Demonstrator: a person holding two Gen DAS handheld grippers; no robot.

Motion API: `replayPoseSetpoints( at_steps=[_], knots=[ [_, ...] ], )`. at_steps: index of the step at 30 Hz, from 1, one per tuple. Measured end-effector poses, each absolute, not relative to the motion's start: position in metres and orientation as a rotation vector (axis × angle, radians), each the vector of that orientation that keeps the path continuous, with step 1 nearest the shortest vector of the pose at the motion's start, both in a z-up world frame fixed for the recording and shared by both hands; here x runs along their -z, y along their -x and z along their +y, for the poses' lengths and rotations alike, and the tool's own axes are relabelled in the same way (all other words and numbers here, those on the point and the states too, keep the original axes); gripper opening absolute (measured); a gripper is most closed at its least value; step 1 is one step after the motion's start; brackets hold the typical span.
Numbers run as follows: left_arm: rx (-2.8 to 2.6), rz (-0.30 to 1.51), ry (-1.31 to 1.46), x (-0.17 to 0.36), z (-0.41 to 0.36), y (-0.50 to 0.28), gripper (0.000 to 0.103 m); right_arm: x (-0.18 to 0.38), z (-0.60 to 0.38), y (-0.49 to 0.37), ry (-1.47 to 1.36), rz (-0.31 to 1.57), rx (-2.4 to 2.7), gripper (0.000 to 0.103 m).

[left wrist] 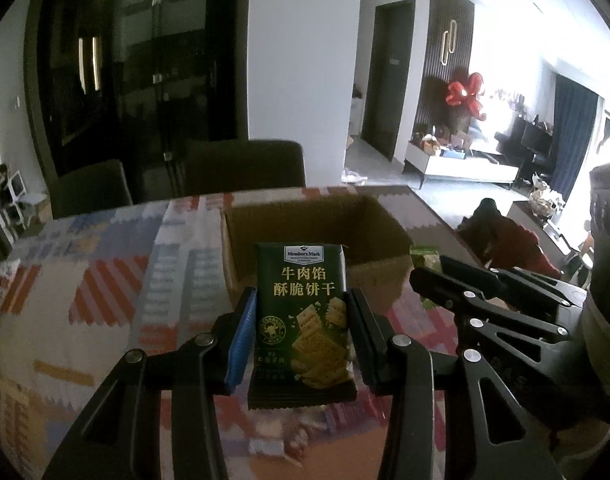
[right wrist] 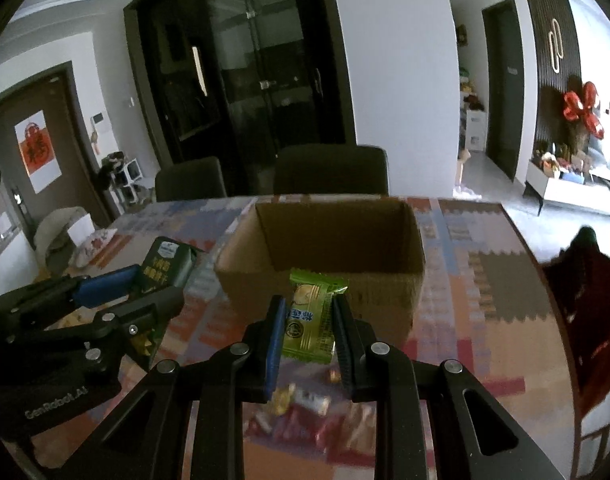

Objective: Organize snacks
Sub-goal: 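Carry both packs into the cardboard box and open both tools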

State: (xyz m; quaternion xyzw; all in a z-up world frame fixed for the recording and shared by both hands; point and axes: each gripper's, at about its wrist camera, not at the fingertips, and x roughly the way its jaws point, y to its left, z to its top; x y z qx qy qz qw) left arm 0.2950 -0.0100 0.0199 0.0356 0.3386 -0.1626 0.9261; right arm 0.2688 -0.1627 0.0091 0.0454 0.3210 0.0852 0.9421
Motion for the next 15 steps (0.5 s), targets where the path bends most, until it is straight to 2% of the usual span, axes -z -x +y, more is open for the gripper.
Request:
replayPoseSetpoints(
  at_steps=[7, 15],
  knots=[
    [0.346, 0.703, -0.077, -0.037, -0.013, -0.344, 0.044, -0.023, -0.162, -0.31, -0.106, 0.66, -0.185, 0.025],
    [0.369, 0.757, -0.085, -0.032, -0.018, -0.394, 0.044, -0.024, -0.164, -0.351, -0.073, 0.69, -0.172, 0.025]
  ],
)
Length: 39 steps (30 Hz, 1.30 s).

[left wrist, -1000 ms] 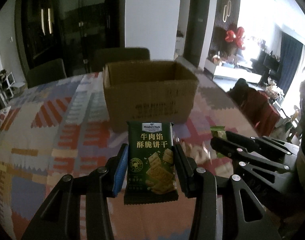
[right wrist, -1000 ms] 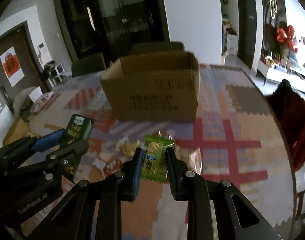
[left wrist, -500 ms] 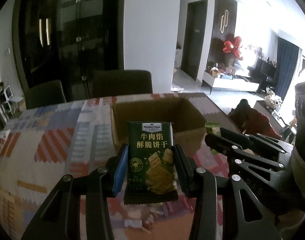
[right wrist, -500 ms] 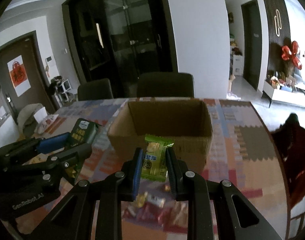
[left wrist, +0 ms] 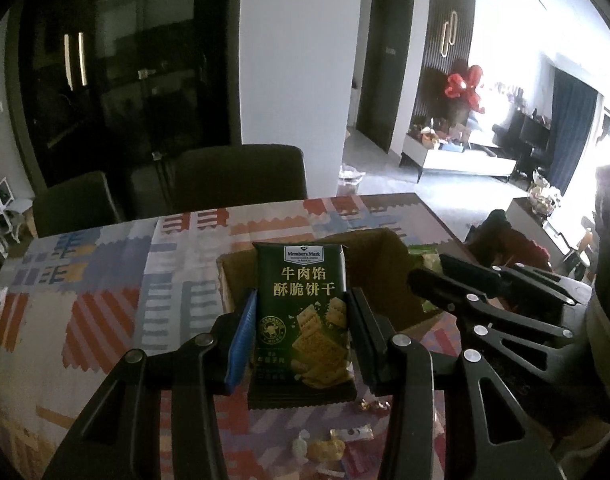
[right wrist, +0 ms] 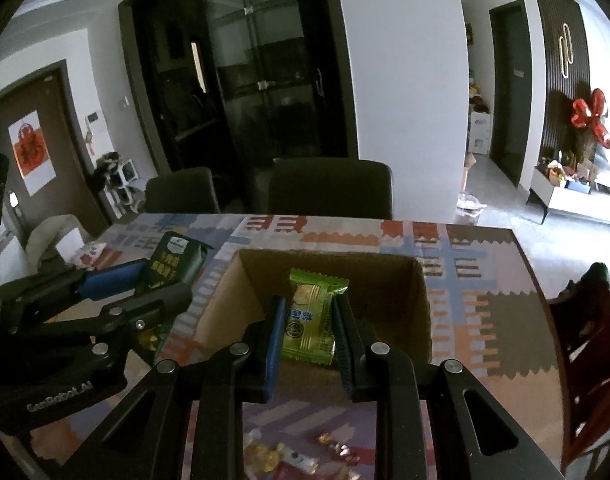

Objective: Organize snacks
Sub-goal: 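Carry both packs into the cardboard box and open both tools, then move both tools back to the remaining snacks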

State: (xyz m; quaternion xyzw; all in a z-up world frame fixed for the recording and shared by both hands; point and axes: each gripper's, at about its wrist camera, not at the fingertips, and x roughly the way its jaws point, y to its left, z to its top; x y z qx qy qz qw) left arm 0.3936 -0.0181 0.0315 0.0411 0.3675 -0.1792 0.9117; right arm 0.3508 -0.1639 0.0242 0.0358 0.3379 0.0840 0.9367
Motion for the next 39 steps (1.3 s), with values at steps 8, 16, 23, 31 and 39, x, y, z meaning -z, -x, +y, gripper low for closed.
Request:
replayPoseSetpoints(
  at_steps=[8, 16, 23, 31, 39],
  knots=[
    [0.367, 0.799, -0.11, -0.019, -0.027, -0.432, 0.044, -0.015, -0.173, -0.384, -0.076, 0.736, -0.142, 0.025],
    [0.304, 0.796, -0.153, -0.011, -0.026, -0.446, 0.067, -0.005, -0.176, -0.396, -0.03, 0.759, -0.074, 0.042],
    [0.294, 0.77, -0.156, -0.02, -0.017, -0.415, 0.07, -0.011, -0.175, -0.377, -0.05, 0.757, -0.108, 0.046],
    [0.267, 0.713, -0.144, -0.038, 0.0, -0.372, 0.073, -0.028, -0.156, -0.343, -0.058, 0.715, -0.176, 0.051],
    [0.273, 0.708, -0.156, -0.031, 0.012, -0.329, 0.073, -0.017, -0.141, -0.31, -0.054, 0.734, -0.242, 0.051]
  ],
)
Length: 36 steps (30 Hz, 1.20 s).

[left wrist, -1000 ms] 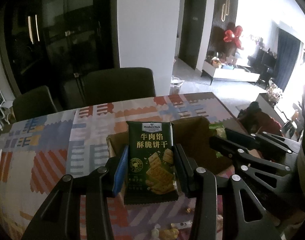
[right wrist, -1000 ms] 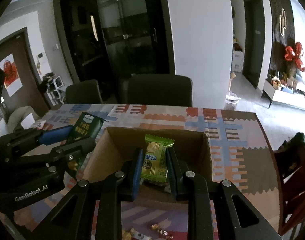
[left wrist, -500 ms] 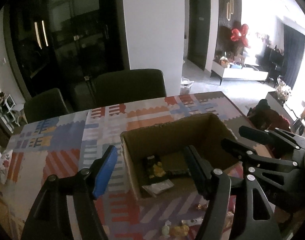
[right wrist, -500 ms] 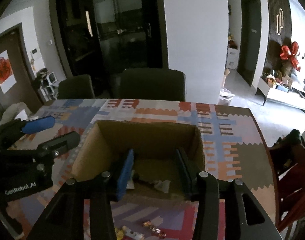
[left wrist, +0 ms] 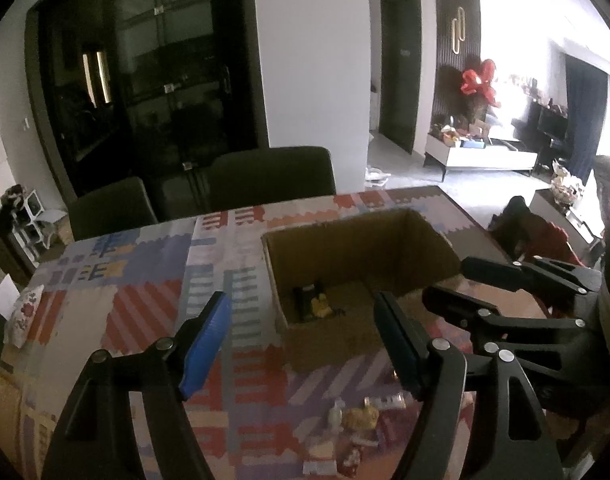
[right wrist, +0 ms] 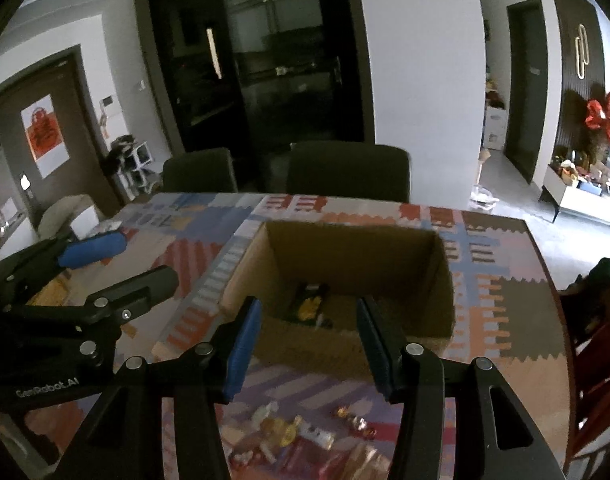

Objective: Organize snacks
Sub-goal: 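Move both tools back to the remaining snacks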

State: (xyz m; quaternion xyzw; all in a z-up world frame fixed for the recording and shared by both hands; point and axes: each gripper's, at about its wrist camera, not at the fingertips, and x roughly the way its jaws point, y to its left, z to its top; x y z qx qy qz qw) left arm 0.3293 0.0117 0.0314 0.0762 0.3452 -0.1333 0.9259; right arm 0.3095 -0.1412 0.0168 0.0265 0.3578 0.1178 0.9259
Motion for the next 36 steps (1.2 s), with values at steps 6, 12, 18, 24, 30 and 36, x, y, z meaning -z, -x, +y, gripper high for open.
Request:
replayPoseSetpoints(
  at_steps=[6, 12, 18, 24, 30, 36],
  knots=[
    [0.266, 0.711, -0.167, -0.017, 0.015, -0.302, 0.073, 0.003, -0.137, -0.289, -0.057, 0.782, -0.273, 0.051],
    [0.284, 0.73, -0.178, 0.0, 0.011, -0.281, 0.073, 0.02, -0.136, -0.266, -0.032, 0.81, -0.279, 0.051],
    [0.292, 0.739, -0.193, 0.015, 0.009, -0.259, 0.073, 0.03, -0.134, -0.242, 0.032, 0.806, -0.281, 0.051],
    [0.294, 0.754, -0.207, 0.035, 0.008, -0.236, 0.073, 0.043, -0.131, -0.222, 0.095, 0.815, -0.296, 0.051],
    [0.311, 0.773, -0.216, 0.053, 0.006, -0.222, 0.073, 0.059, -0.127, -0.21, 0.161, 0.834, -0.317, 0.051],
    [0.307, 0.744, -0.237, 0.07, 0.004, -0.209, 0.073, 0.083, -0.123, -0.204, 0.242, 0.869, -0.332, 0.051]
  ],
)
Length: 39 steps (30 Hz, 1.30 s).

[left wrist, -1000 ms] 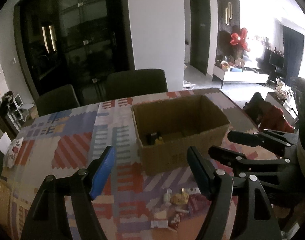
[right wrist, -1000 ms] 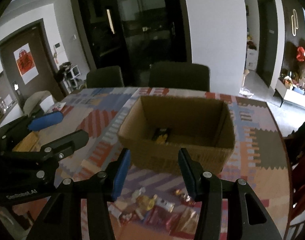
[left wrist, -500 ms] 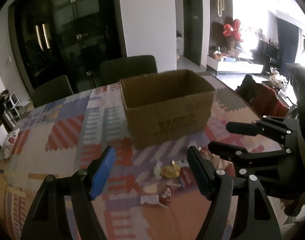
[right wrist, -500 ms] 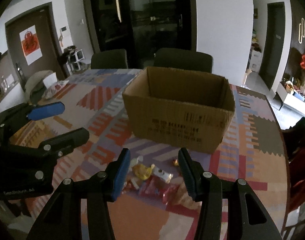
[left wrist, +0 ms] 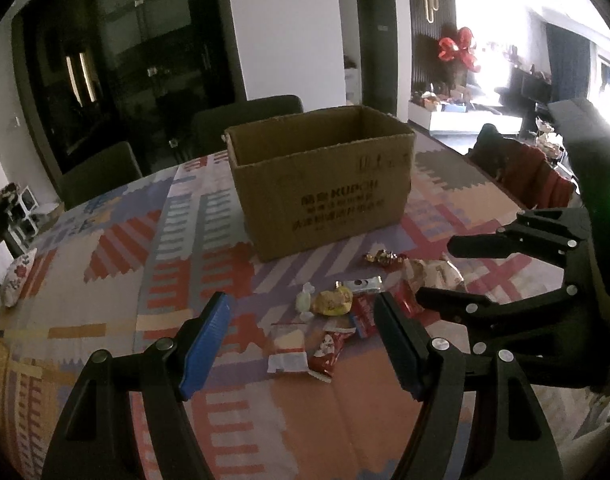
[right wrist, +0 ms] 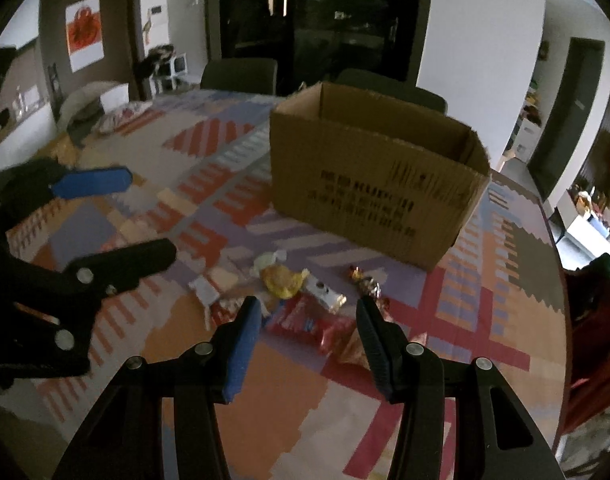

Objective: Organize snacks
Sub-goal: 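Move both tools back to the remaining snacks, then grasp the red-white wrapped snack with the left tool while the right grasps the red chip bag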

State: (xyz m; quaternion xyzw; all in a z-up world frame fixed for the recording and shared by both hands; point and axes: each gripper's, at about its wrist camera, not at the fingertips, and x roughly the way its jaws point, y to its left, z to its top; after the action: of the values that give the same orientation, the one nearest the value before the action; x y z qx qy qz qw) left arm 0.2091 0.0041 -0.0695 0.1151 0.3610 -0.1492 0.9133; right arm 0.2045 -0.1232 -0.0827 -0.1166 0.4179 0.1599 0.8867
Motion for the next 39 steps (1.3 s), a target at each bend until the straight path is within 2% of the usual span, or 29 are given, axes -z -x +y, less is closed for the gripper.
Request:
replayPoseSetpoints(
  at_steps=[13, 28, 39],
  knots=[
    [0.37, 0.833, -0.285, 0.117, -0.005, -0.214, 0.062, 0.121, -0.111, -0.209, 0.475, 0.869, -0.389, 0.051],
    [0.43, 0.954, -0.281, 0.164, -0.016, -0.242, 0.048, 0.16, -0.112, -0.237, 0.505, 0.95, -0.452, 0.051],
    [0.448, 0.999, -0.28, 0.179, -0.021, -0.254, 0.044, 0.177, -0.106, -0.249, 0.557, 0.97, -0.512, 0.051]
  ],
)
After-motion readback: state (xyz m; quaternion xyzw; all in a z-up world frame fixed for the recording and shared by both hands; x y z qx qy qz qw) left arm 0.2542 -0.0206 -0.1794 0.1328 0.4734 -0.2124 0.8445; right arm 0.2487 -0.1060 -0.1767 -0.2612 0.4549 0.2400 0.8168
